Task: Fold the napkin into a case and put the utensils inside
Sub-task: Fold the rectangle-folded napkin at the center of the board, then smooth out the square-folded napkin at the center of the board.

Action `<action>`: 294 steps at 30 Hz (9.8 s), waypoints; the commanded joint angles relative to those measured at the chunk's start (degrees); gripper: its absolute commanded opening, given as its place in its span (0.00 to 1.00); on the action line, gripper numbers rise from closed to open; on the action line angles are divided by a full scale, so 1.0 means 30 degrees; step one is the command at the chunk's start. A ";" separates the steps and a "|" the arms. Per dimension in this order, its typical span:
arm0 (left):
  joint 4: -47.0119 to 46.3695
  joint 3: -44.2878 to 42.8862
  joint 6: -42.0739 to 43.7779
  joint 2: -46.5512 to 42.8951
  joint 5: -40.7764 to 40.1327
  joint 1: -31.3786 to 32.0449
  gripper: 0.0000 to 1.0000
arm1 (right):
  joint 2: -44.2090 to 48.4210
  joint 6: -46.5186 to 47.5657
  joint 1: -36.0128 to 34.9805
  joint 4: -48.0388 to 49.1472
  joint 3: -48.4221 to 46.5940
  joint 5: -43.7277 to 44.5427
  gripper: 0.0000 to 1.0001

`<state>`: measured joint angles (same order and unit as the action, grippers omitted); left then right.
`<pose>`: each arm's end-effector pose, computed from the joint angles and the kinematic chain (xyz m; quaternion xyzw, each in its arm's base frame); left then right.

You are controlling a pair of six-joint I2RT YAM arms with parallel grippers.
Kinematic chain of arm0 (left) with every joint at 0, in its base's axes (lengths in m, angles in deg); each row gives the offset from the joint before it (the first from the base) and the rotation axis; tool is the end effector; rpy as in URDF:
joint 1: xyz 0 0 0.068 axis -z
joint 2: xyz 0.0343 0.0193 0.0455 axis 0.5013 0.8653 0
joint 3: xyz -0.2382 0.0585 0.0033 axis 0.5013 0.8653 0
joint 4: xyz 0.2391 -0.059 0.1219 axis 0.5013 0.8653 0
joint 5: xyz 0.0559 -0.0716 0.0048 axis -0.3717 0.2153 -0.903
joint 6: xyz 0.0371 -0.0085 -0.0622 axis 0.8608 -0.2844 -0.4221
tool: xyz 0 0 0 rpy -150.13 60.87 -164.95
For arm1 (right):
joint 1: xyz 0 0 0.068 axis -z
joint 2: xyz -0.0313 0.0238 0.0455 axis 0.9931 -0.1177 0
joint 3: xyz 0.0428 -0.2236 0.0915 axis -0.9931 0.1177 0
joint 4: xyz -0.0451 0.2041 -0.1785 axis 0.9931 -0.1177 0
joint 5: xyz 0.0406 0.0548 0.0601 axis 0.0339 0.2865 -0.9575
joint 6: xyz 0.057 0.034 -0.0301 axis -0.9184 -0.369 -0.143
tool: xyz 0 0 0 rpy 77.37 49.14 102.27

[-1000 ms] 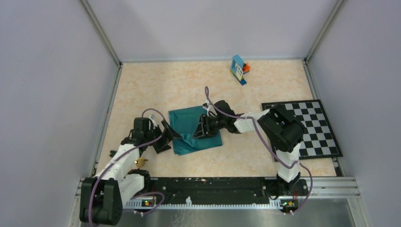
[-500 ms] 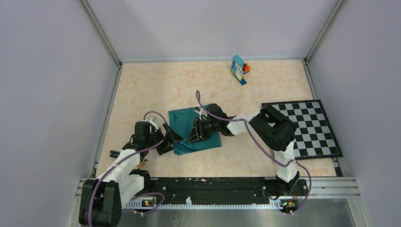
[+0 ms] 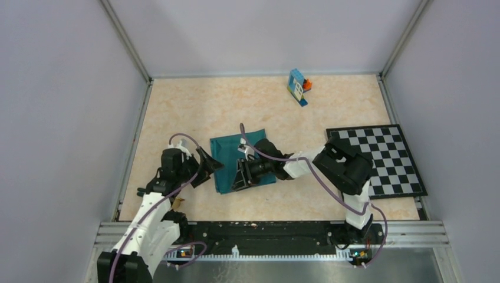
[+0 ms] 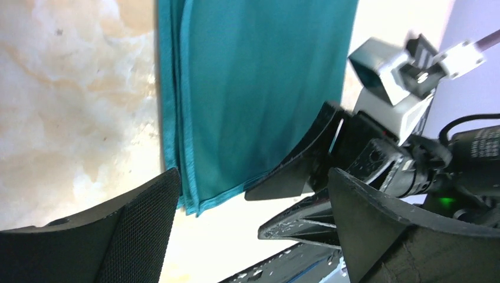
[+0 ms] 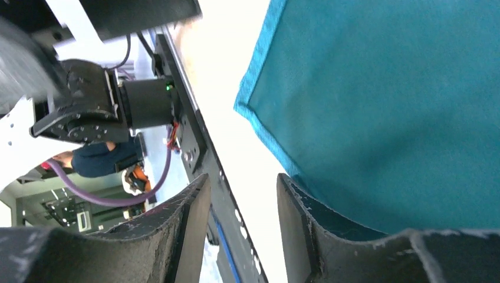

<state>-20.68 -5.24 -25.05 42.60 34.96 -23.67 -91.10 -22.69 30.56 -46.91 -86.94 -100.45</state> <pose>0.2027 -0.0479 0.1420 -0.2193 0.8704 -0.3466 0.2723 0.2107 0.3409 0.0685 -0.1927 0.8235 0.5316 0.0455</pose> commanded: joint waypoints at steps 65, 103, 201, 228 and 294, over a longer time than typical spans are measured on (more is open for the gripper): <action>-0.3735 -0.3577 -0.0016 0.8414 0.1439 0.3135 0.78 | 0.6099 0.6686 1.1448 -0.9870 0.2149 0.2771 0.44; -0.5950 -0.1944 -0.0097 0.9912 0.0594 0.3127 0.40 | 0.4814 0.7066 1.1132 -0.9156 0.1987 0.2607 0.40; -0.1933 -0.2566 0.1825 0.7731 -0.0599 0.3107 0.03 | 0.6449 0.5912 0.8526 -1.2108 0.1675 0.4606 0.00; -0.0714 -0.4670 0.1819 0.6552 0.1576 0.3098 0.42 | 0.7771 0.7700 0.8363 -1.3692 -0.0129 0.4336 0.34; -0.5069 -0.1178 0.2252 1.1803 0.0840 0.2491 0.00 | -0.6036 -0.2082 0.2714 0.1374 -0.8898 0.0516 0.68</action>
<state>-35.26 -10.66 -18.89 77.00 41.58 -16.06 -107.47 -29.27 39.37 -44.47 -109.86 -100.76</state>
